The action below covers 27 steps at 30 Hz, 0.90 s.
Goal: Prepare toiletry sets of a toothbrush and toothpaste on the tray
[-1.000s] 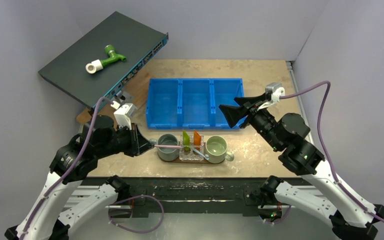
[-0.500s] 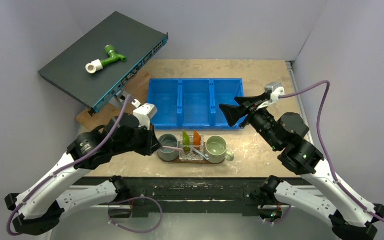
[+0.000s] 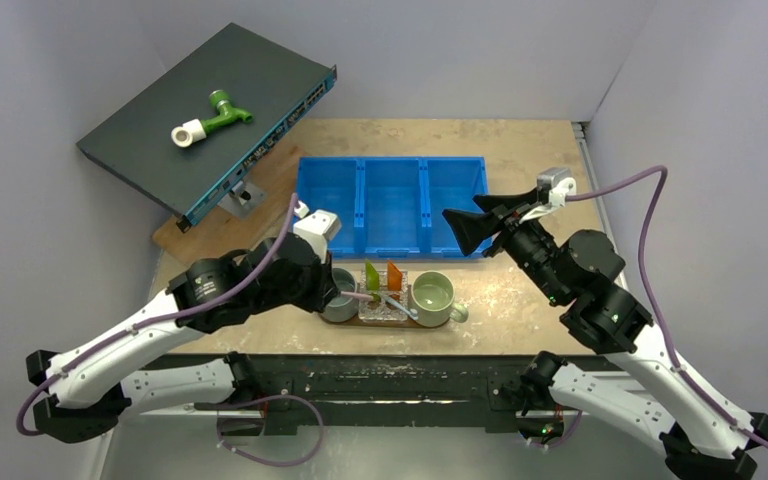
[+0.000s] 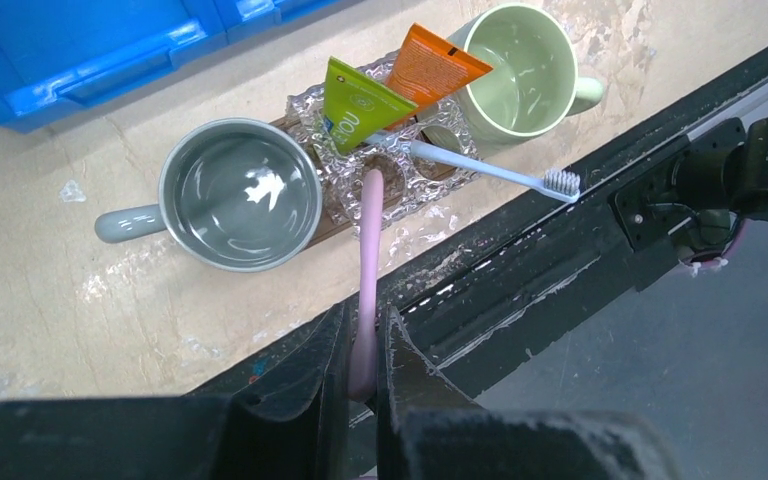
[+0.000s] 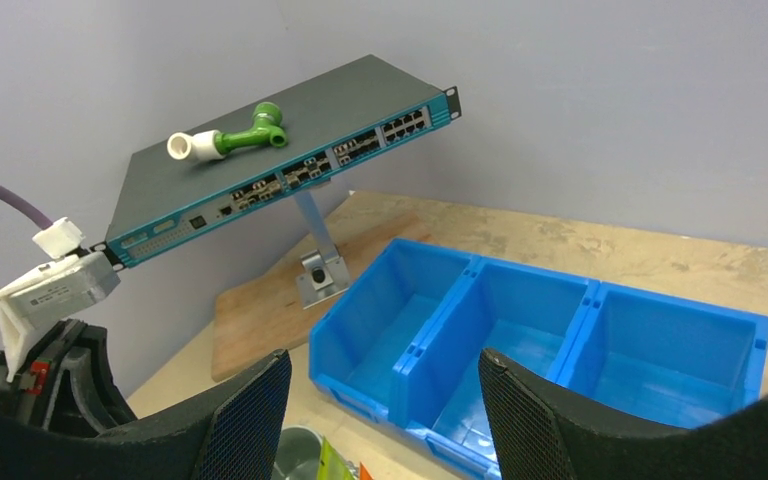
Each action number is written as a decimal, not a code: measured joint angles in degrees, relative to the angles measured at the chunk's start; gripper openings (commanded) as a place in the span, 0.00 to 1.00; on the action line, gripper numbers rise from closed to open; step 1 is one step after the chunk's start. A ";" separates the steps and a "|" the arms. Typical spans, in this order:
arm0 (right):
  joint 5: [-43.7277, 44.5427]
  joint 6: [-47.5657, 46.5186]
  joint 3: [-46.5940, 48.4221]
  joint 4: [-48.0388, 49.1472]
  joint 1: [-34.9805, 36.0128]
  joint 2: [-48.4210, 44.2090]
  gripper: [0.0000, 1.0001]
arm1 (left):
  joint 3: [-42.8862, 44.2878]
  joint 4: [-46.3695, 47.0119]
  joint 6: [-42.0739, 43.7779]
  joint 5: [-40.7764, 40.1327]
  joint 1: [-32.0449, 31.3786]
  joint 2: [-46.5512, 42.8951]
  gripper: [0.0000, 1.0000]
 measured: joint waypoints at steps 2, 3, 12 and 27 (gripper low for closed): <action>0.02 0.04 -0.37 -0.09 0.00 -0.37 0.71 | 0.00 0.42 -0.28 -0.66 -0.98 1.14 0.00; 0.02 0.04 -0.50 -0.24 0.00 -0.39 0.71 | 0.00 0.59 -0.31 -0.98 -1.40 1.64 0.00; 0.02 0.24 -1.16 -1.31 0.00 -0.79 0.71 | -0.04 2.64 -0.31 -2.82 -3.89 5.09 0.00; 0.04 0.83 -2.34 -1.79 0.00 -1.05 0.71 | -0.94 5.81 0.66 -9.09 -8.31 11.13 0.00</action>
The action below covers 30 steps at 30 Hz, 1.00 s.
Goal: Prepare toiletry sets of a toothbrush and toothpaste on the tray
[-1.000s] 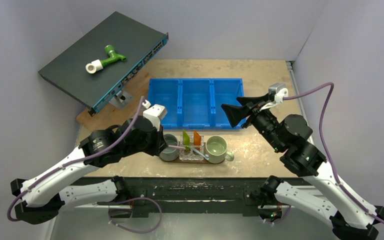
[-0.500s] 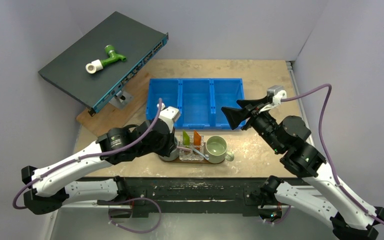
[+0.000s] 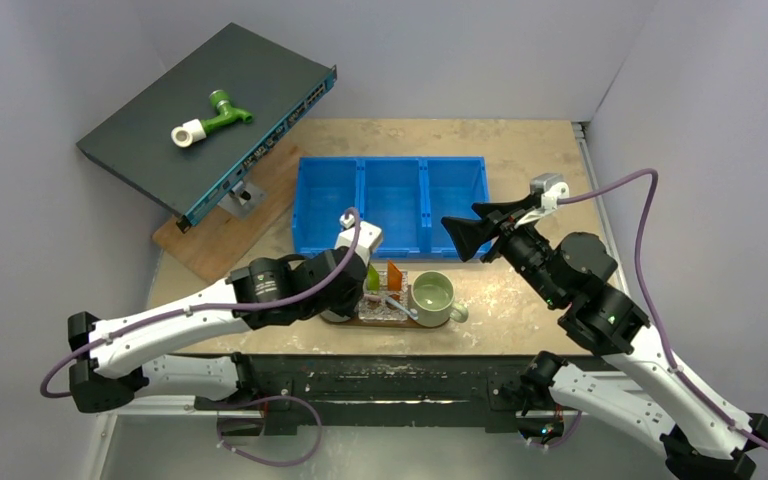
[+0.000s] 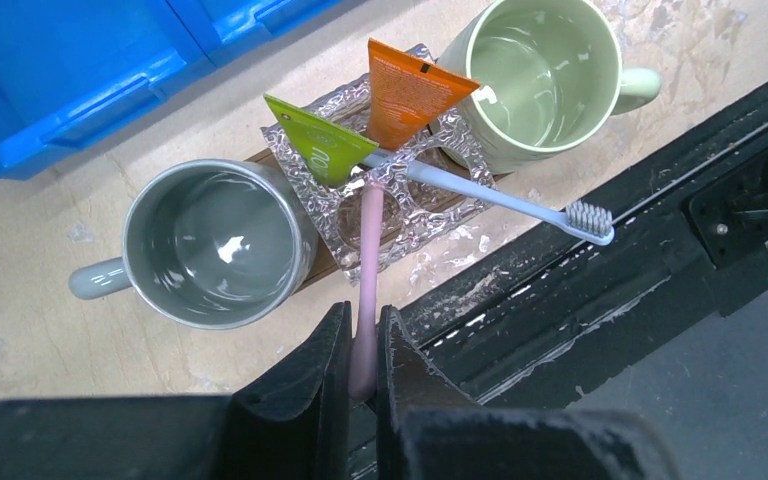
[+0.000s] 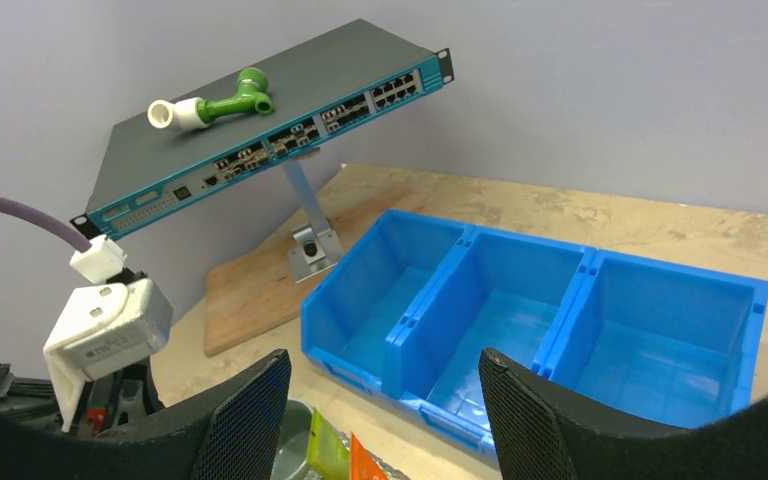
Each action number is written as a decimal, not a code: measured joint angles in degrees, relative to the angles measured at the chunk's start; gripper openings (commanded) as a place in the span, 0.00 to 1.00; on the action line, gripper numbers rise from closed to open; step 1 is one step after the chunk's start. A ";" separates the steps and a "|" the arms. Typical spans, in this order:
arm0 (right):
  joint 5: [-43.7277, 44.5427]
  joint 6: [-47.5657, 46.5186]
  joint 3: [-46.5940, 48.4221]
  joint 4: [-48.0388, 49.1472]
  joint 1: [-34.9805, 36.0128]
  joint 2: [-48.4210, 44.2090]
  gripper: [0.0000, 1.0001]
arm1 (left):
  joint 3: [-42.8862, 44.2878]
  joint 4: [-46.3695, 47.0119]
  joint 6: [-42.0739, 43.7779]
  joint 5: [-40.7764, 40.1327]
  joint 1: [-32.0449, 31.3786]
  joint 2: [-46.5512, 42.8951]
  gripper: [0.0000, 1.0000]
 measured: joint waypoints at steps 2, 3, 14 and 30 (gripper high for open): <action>0.00 0.07 -0.02 0.02 0.00 0.00 0.71 | 0.00 0.13 0.15 -1.03 -0.72 0.83 0.00; 0.00 0.09 -0.09 0.04 0.00 0.02 0.71 | -0.02 0.22 0.17 -1.55 -1.07 1.18 0.00; 0.00 0.46 -0.96 0.00 0.00 0.02 0.71 | -0.09 1.18 0.68 -6.12 -4.00 4.15 0.00; -0.02 0.61 -1.55 -0.04 0.00 0.02 0.72 | -0.09 1.14 0.74 -9.57 -8.24 7.87 0.07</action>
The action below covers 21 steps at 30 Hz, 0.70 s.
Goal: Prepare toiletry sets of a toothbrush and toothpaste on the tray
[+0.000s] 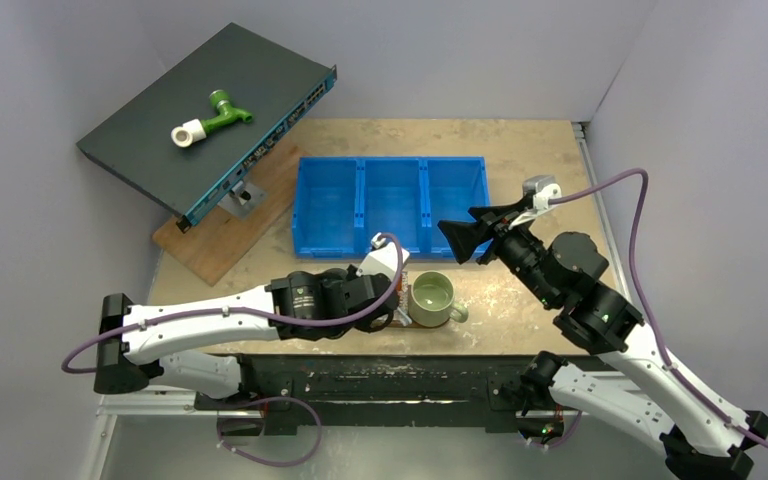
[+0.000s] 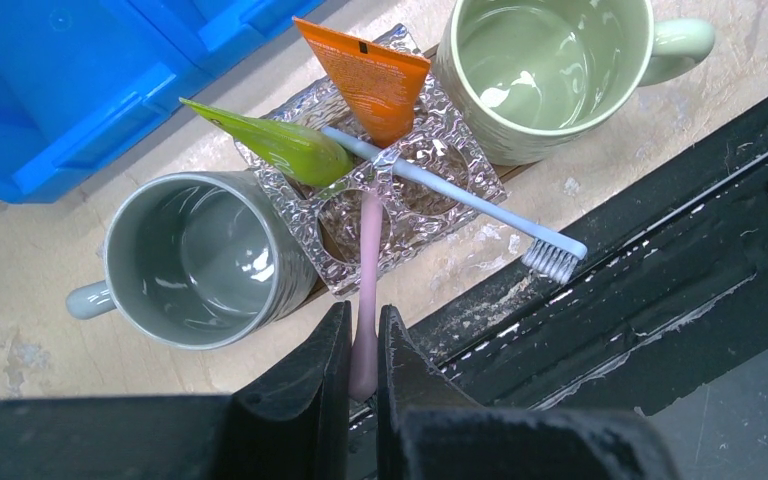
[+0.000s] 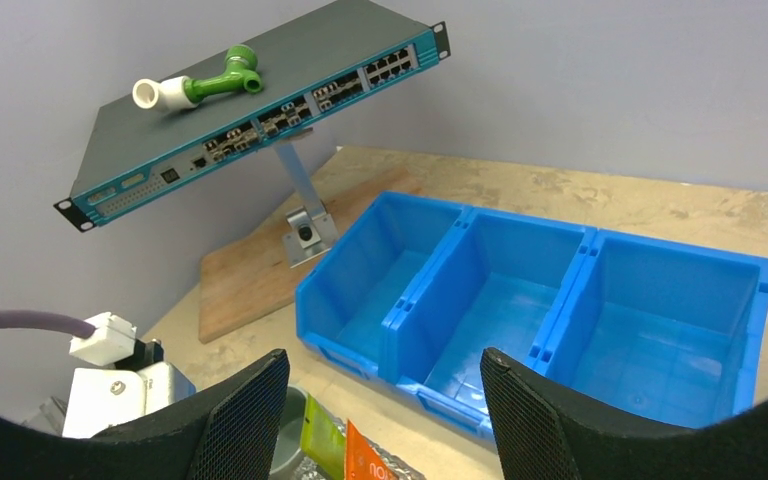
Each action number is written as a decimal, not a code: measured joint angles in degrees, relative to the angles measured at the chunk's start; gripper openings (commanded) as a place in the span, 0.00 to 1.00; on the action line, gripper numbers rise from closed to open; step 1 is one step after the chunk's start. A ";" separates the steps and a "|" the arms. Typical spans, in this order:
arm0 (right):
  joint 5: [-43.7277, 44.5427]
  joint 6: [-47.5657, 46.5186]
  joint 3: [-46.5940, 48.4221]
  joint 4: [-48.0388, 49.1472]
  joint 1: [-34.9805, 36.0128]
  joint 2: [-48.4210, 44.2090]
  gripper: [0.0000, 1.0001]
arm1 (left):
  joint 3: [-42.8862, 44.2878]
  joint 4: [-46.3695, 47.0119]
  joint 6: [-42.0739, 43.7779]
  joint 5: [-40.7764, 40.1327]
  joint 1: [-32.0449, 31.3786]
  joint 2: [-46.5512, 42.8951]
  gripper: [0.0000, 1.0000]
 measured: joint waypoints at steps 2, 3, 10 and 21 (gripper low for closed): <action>-0.02 0.04 -0.04 0.00 0.00 0.00 0.72 | 0.00 -0.07 -0.02 -0.35 -0.35 0.00 0.12; -0.02 0.04 -0.07 -0.07 0.00 0.00 0.72 | 0.00 -0.11 -0.04 -0.59 -0.55 0.00 0.14; -0.04 0.11 -0.20 -0.04 0.00 -0.02 0.73 | 0.02 -0.57 -0.15 -1.88 -2.03 0.00 0.24; -0.11 1.11 -0.33 -0.02 0.00 -0.24 0.73 | 0.20 -1.75 -0.17 -3.61 -4.35 0.00 0.25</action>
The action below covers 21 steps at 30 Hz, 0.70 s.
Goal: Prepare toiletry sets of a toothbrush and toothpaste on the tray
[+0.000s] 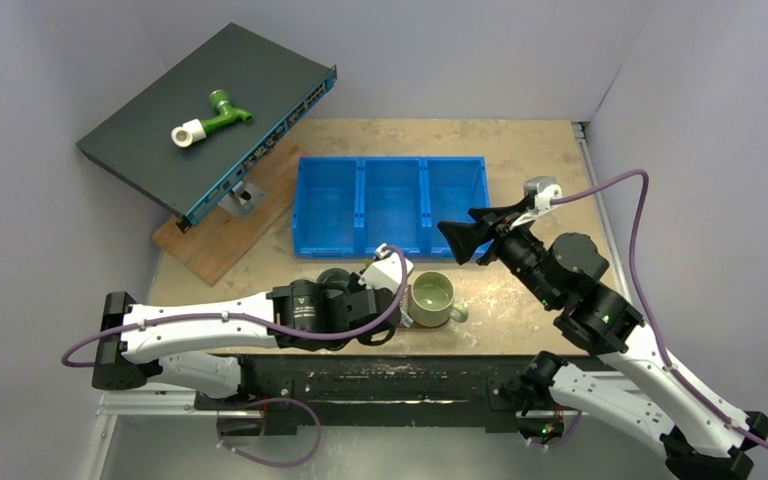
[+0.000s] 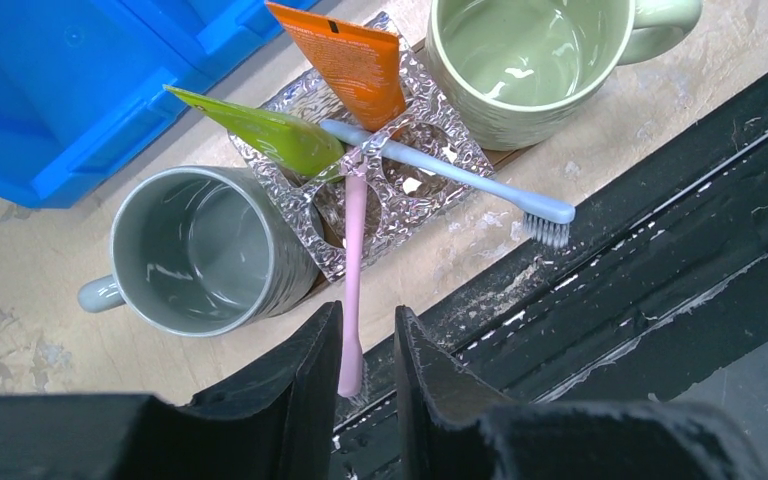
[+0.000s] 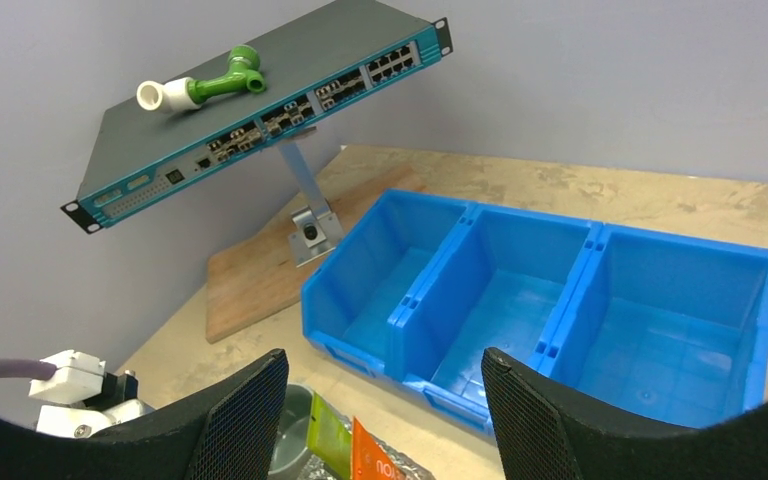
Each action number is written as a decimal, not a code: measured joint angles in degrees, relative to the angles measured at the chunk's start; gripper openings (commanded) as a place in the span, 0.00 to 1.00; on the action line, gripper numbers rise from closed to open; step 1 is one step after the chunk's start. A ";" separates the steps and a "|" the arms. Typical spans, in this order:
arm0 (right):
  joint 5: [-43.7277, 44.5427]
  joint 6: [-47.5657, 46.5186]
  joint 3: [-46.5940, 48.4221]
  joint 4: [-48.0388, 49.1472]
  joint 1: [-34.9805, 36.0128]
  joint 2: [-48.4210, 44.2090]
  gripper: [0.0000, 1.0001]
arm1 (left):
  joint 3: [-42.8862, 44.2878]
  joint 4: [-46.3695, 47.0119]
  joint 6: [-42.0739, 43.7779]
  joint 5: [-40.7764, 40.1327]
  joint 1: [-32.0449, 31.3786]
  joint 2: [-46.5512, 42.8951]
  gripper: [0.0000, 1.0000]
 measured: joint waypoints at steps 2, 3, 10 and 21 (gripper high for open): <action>-0.13 0.28 0.00 -0.04 0.00 -0.17 0.73 | 0.24 -0.02 0.00 -0.07 -0.26 0.00 0.25; -0.15 0.44 0.00 -0.04 0.00 -0.28 0.73 | 0.37 -0.07 0.00 -0.15 -0.33 0.00 0.26; -0.37 1.42 0.00 -0.17 0.00 -0.63 0.73 | 2.43 -0.52 0.04 -0.42 -0.44 -0.13 0.31; -0.42 1.77 2.32 -2.95 0.00 3.15 0.75 | 8.50 -2.14 4.35 0.00 0.13 -0.33 0.52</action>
